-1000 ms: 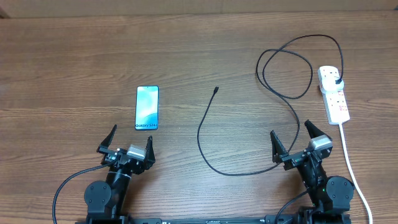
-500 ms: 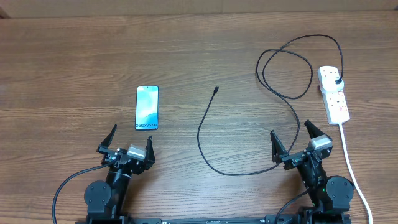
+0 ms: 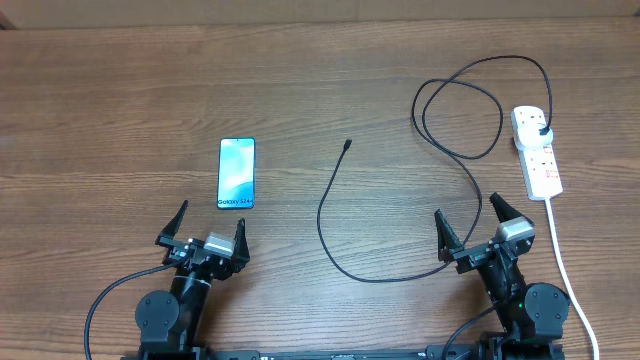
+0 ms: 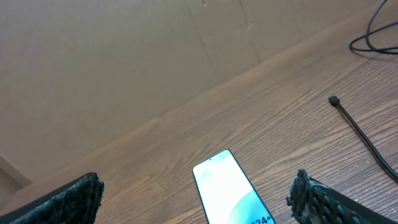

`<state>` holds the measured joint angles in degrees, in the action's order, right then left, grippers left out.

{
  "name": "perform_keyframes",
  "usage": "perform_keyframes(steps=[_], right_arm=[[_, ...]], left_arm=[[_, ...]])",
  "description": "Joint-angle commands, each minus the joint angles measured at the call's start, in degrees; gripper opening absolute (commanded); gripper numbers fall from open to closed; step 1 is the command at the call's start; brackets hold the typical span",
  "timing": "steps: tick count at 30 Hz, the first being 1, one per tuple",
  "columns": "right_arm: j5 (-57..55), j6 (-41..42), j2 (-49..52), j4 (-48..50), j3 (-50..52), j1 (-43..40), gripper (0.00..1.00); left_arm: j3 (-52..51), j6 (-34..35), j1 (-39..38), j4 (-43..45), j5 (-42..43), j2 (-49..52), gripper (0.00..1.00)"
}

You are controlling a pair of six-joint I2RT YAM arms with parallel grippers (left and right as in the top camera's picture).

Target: Plug charger to phone and switch on socket

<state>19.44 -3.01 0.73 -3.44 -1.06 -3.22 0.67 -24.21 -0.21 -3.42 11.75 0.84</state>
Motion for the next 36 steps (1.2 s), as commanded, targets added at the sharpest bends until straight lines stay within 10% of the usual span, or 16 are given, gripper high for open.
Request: perform_keyframes(steps=[1,36], right_arm=[[-0.33,-0.07,-0.57,0.37,0.61,0.26,1.00],[-0.33,-0.09,-0.57,0.37,0.61,0.26,1.00]], left_arm=[[-0.42,0.00,0.55,0.09,-0.31,-0.59,1.00],[-0.39,0.11,0.55,0.44,2.19,-0.59,1.00]])
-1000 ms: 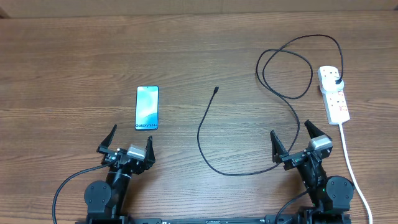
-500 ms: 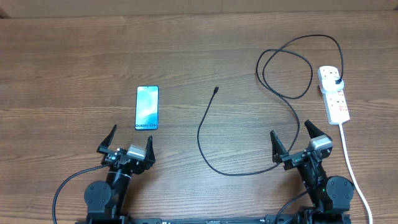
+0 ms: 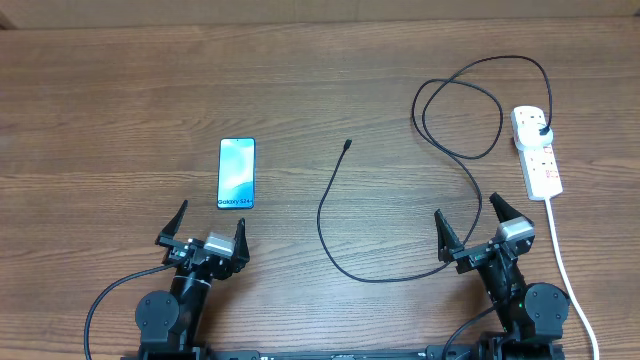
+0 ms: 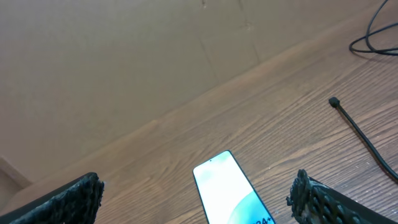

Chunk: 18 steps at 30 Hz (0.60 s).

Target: Plug charger to phone and switch on socket

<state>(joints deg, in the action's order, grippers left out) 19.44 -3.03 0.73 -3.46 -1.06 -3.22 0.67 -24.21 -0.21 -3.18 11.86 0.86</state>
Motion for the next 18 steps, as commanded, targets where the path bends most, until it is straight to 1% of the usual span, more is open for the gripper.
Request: perform_keyframes(steps=[1,6,18], right_arm=[[-0.33,-0.04,-0.57,0.39,0.61,0.26,1.00],[-0.33,-0.04,-0.57,0.39,0.61,0.26,1.00],[-0.33,-0.07,-0.57,0.39,0.61,0.26,1.00]], left_arm=[[-0.39,0.37,0.57,0.26,2.82,-0.61,0.99],[-0.39,3.13,0.57,0.35,3.04,-0.61,1.00],[-0.17,3.67,0.57,0.55,3.21,-0.61,1.00]])
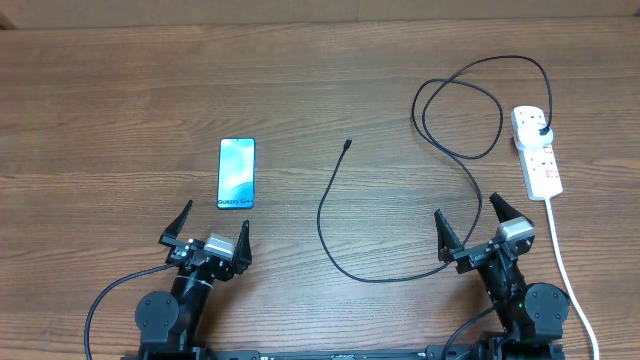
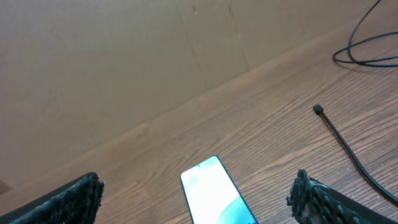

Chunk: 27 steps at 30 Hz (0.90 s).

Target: Plug charger to phone and switch on socket

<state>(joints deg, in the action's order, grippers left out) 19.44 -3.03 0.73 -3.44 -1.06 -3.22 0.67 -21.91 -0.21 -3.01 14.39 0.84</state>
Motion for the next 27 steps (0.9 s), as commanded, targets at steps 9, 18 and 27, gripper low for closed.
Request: perform_keyframes(steps=[9,18,27], right_arm=[[-0.33,-0.07,-0.57,0.37,0.61,0.26,1.00],[-0.33,-0.07,-0.57,0.37,0.61,0.26,1.00],[-0.33,-0.07,-0.57,0.37,0.61,0.26,1.00]], left_arm=[[0.63,1.38,0.57,0.15,-0.17,-0.59,1.00],[1.88,0.72,0.57,0.70,-0.52,-0.59,1.00],[4.24,0.96,0.57,0.70,-1.42,-0.55,1.00]])
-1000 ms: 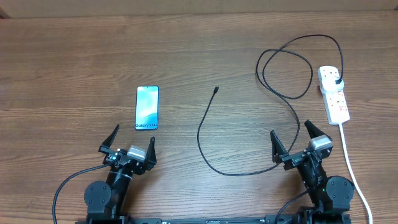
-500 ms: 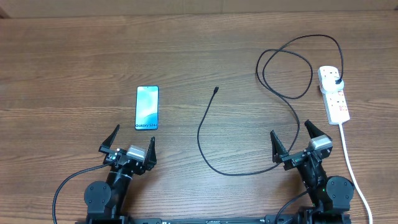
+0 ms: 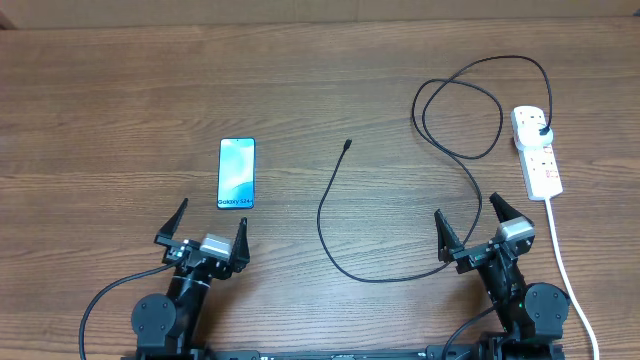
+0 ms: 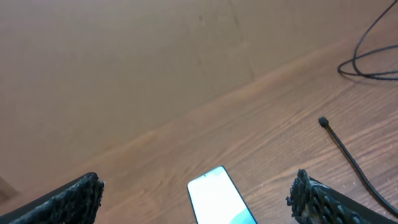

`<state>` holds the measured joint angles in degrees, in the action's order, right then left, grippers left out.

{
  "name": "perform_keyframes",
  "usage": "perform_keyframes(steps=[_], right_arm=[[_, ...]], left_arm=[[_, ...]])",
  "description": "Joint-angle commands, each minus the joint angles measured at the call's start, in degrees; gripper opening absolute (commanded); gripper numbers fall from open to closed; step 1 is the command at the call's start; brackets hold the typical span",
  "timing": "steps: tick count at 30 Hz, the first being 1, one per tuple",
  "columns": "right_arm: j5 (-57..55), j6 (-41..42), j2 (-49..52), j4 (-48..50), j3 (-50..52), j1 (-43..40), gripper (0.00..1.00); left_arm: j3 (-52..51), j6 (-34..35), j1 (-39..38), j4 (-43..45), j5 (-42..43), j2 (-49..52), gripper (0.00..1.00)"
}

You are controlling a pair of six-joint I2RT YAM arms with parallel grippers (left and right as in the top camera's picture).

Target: Plug charger to phone and switch on socket

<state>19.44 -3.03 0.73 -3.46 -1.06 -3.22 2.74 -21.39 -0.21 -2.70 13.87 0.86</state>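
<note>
A phone with a lit pale blue screen lies flat on the wooden table, left of centre; the left wrist view shows its top end. A black charger cable loops across the middle, its free plug tip lying right of the phone. The cable runs to a white power strip at the right edge. My left gripper is open just near of the phone, nothing between its fingers. The right gripper stands open near the front right, beside the cable.
The power strip's white lead trails down the right side past the right arm. A cardboard-coloured wall rises behind the table's far edge. The cable's loops lie between the plug tip and the strip.
The left gripper has shifted slightly to the left and its camera has tilted up, so the phone sits lower in the left wrist view. Phone, cable and right arm lie unchanged.
Both grippers stood open at the table's near edge, the phone and cable lying untouched. The left gripper turned a little right, then came back a little left. Nothing has been grasped or shifted on the table.
</note>
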Motion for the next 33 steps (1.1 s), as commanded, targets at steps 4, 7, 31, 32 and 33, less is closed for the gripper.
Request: perform_keyframes(steps=[4,7,31,32,33], right_arm=[[-0.33,-0.04,-0.57,0.39,0.61,0.26,1.00],[-0.33,-0.07,-0.57,0.39,0.61,0.26,1.00],[-0.33,-0.07,-0.57,0.39,0.61,0.26,1.00],[-0.33,-0.07,-0.57,0.39,0.61,0.26,1.00],[-0.33,-0.04,-0.57,0.39,0.61,0.26,1.00]], left_arm=[[2.32,0.74,0.57,0.39,-0.92,-0.55,1.00],[2.36,1.73,0.57,0.39,-0.92,-0.55,1.00],[37.53,3.85,0.61,-11.78,5.70,41.57,1.00],[40.30,3.82,0.61,-13.73,5.70,44.22,1.00],[43.15,3.85,0.61,-15.74,5.70,46.80,1.00]])
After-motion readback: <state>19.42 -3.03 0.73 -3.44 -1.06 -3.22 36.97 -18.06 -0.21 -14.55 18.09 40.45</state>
